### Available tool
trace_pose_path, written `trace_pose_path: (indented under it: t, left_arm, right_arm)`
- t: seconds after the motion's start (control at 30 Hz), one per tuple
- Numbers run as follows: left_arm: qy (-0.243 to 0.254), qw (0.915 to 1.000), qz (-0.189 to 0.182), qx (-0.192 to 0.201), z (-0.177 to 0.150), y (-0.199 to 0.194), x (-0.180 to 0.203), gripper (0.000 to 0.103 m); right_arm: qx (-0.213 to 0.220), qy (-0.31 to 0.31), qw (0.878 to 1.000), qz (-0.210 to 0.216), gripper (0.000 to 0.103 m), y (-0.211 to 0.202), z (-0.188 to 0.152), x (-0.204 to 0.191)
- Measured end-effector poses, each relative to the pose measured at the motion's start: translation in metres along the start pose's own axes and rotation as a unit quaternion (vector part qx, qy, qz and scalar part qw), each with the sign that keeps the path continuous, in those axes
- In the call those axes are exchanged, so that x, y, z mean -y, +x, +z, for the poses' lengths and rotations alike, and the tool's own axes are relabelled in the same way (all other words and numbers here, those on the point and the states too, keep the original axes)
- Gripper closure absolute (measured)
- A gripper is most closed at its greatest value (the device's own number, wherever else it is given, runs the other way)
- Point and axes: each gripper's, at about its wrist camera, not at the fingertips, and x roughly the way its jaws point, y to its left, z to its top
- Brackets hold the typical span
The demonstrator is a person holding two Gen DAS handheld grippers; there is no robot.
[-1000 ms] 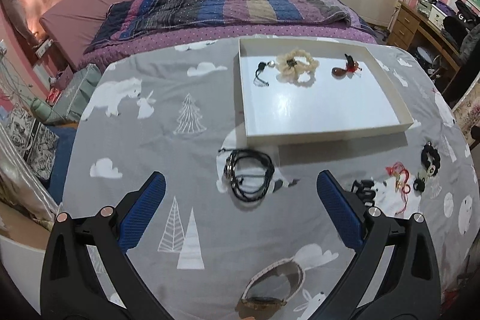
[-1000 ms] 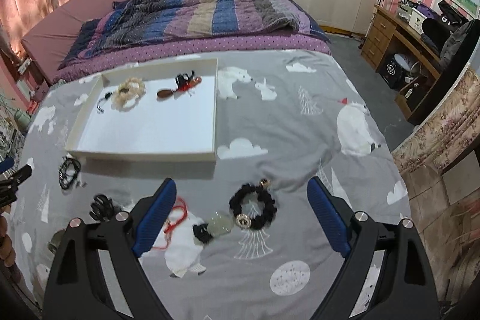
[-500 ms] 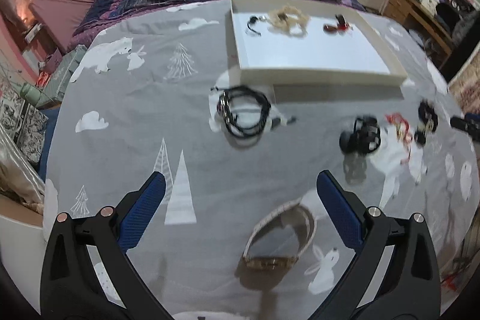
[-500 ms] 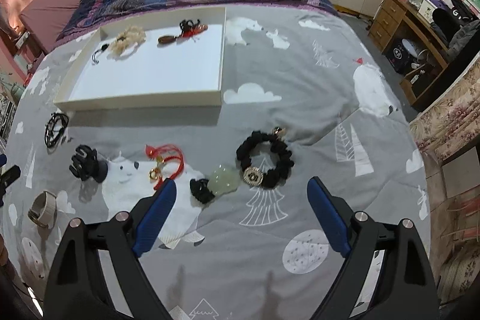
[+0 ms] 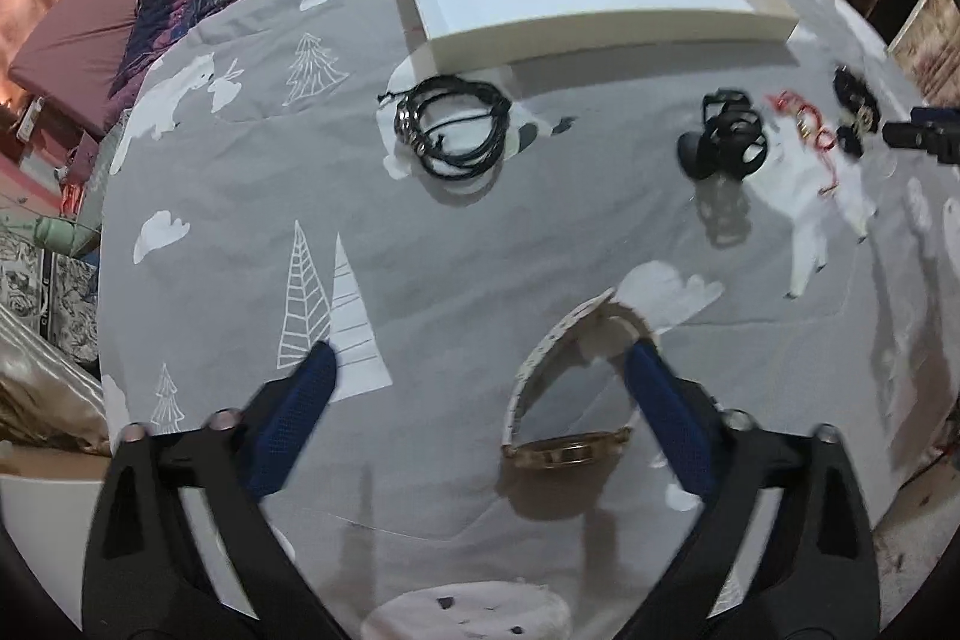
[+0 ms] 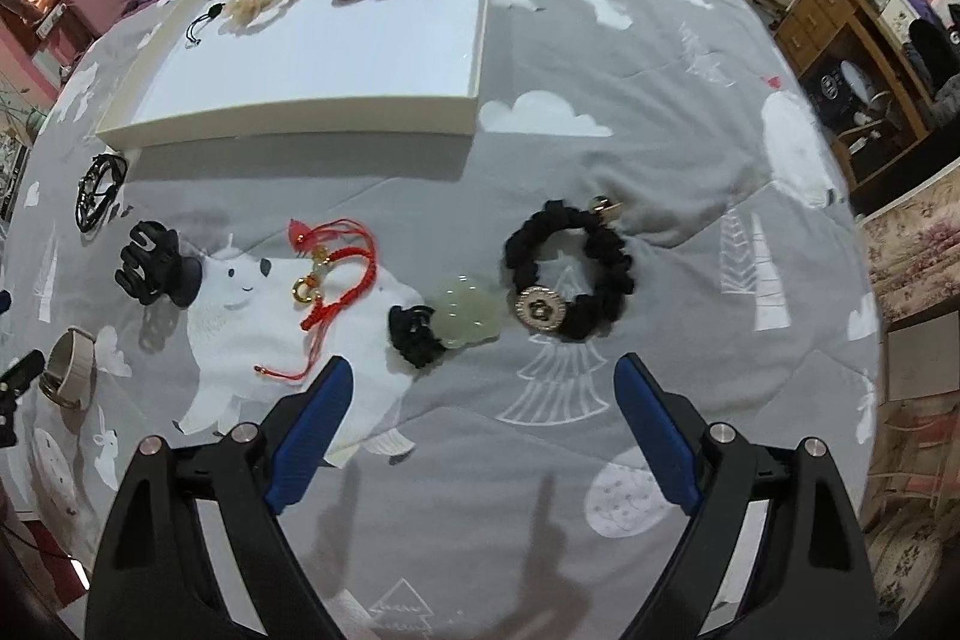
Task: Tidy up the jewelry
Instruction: 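Move the left tool to the white-strap watch while the right tool approaches the jade pendant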
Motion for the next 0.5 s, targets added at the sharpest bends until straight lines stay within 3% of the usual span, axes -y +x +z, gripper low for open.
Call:
trace_pose_path:
  t: [0.1, 0.23, 0.5]
  left_arm:
    - [-0.009, 0.9997, -0.012, -0.017, -0.002, 0.010, -0.006, 0.029]
    - [-0.001, 0.9998, 0.009, -0.019, -0.004, 0.016, -0.007, 0.030]
    - [0.037, 0.9984, 0.028, -0.031, -0.005, 0.027, 0.010, 0.033]
  right_arm:
    - [-0.006, 0.002, 1.000, 0.011, 0.015, 0.008, 0.001, -0.004]
    - [-0.017, -0.006, 1.000, 0.013, 0.022, 0.015, 0.004, -0.008]
    - [-0.037, -0.014, 0.999, 0.015, 0.022, 0.030, 0.009, -0.014]
